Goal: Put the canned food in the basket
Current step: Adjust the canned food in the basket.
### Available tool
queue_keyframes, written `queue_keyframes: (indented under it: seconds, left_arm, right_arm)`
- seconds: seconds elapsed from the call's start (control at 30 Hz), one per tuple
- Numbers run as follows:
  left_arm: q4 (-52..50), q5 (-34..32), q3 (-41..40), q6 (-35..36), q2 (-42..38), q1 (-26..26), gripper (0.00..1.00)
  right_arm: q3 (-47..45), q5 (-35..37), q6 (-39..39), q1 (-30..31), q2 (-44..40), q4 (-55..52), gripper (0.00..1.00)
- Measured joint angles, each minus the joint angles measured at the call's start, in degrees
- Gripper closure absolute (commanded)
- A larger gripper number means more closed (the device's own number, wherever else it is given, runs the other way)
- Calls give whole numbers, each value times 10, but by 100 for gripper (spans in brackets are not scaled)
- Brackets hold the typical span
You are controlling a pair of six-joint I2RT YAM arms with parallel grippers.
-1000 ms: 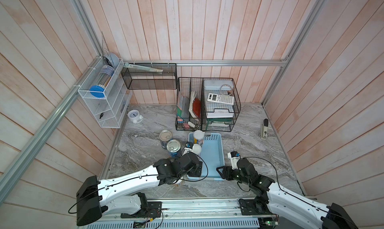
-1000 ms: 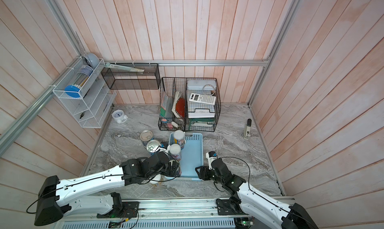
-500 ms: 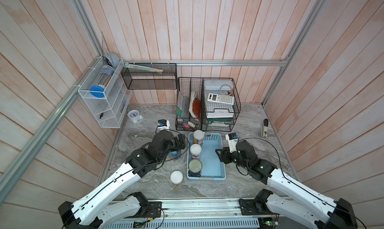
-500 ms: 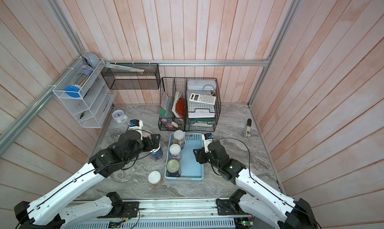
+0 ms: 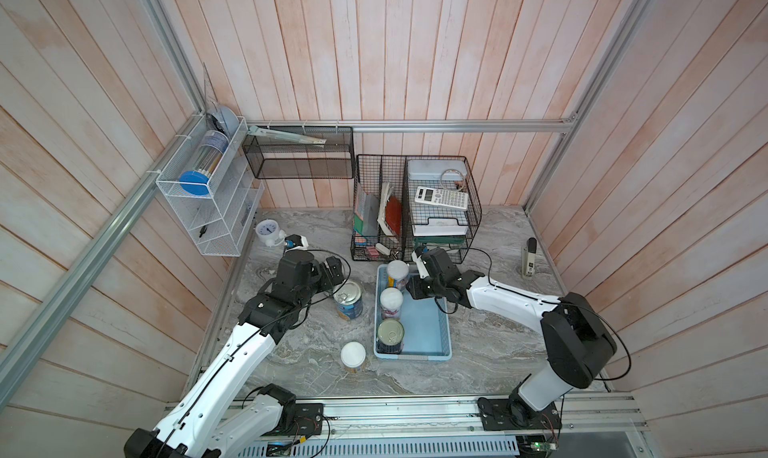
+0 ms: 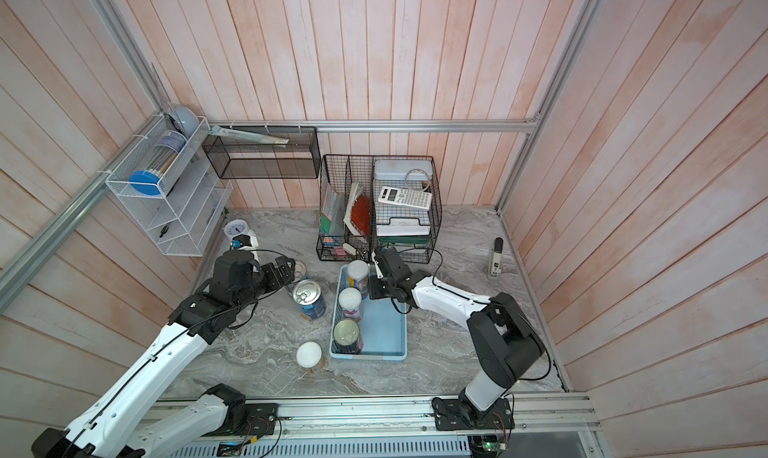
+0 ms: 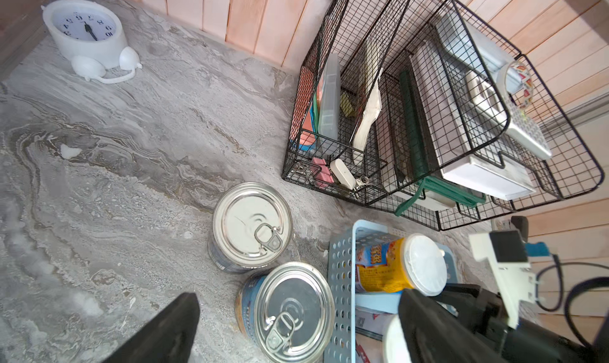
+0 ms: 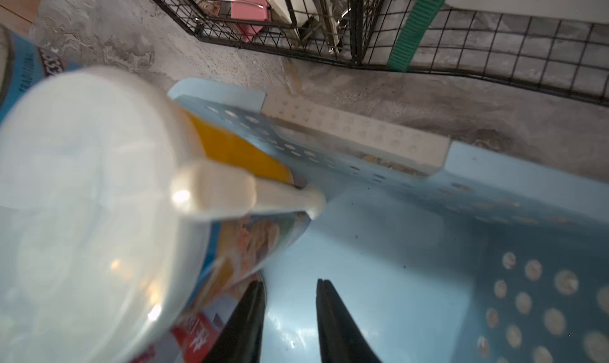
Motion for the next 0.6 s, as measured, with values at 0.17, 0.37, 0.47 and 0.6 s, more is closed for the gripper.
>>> queue_keyframes:
  seconds: [0.17,0.37,0.47,0.6]
  left_arm:
    - [7,11,-10,4,-7,2,0]
    - [6,13,-24,9,-8,7,0]
    - [6,13,-24,9,-8,7,0]
    - [6,13,-27,9,-9,7,0]
  right_arm:
    - [8,-29,-6,-9,29,5,67]
    - [9,-52,-9,-10,62,20,67]
    - [9,-57,-10,-10,71,29,67]
    - [9,-69,-10,-11,82,44,66]
